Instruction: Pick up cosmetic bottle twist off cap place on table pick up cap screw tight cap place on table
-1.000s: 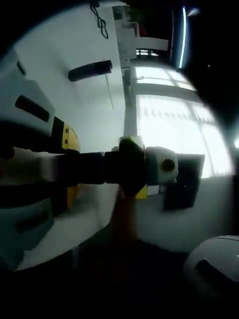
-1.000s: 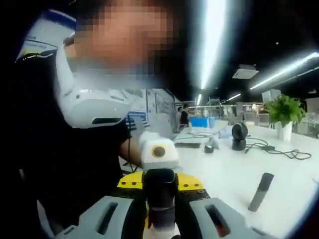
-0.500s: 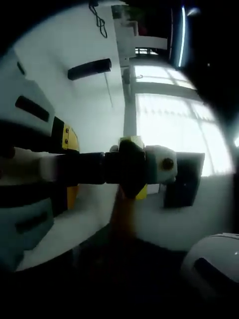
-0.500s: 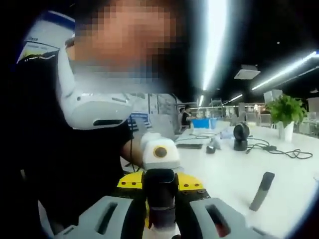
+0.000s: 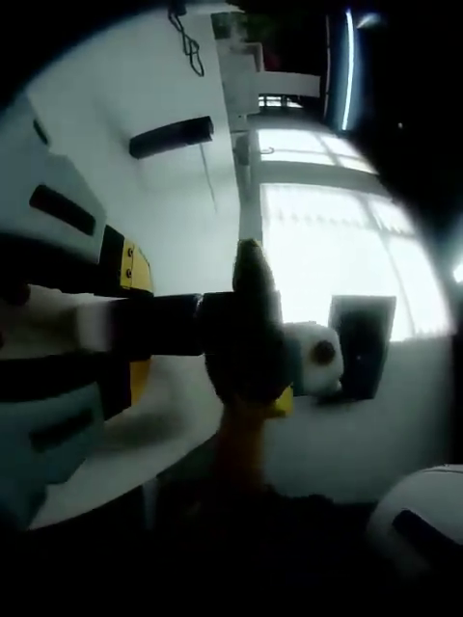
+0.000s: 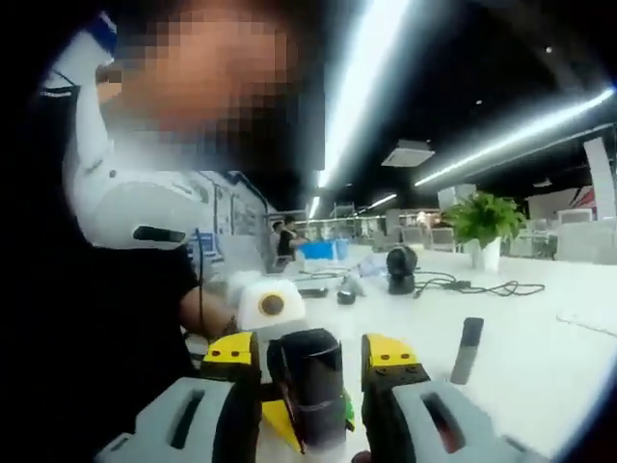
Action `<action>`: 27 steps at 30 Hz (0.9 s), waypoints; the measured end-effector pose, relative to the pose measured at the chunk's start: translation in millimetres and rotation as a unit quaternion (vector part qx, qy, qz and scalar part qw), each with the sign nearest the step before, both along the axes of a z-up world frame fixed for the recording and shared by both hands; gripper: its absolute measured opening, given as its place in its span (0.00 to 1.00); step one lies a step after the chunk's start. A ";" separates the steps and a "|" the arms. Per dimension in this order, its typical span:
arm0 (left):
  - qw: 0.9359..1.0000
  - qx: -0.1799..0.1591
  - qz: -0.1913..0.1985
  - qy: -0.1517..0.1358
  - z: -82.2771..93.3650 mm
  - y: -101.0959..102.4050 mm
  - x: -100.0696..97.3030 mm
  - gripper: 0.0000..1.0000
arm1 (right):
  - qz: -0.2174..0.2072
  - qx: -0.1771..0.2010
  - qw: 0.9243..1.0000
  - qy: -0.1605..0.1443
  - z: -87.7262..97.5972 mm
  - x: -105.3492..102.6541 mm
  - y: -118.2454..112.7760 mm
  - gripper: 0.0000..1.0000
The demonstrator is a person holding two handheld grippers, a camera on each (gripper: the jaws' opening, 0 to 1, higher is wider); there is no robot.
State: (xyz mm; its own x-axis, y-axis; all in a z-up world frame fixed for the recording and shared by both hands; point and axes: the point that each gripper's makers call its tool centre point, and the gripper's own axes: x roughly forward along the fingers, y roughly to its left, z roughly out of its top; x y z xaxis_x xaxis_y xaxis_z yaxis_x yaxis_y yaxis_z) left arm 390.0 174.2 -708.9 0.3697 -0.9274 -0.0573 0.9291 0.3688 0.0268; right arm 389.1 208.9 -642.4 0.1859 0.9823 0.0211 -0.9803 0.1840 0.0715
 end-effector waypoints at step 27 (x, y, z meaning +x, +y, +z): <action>0.998 0.001 -0.066 0.004 -2.1 -4.7 -16.4 0.12 | -0.483 0.048 0.874 0.030 1.4 0.5 -38.8 0.36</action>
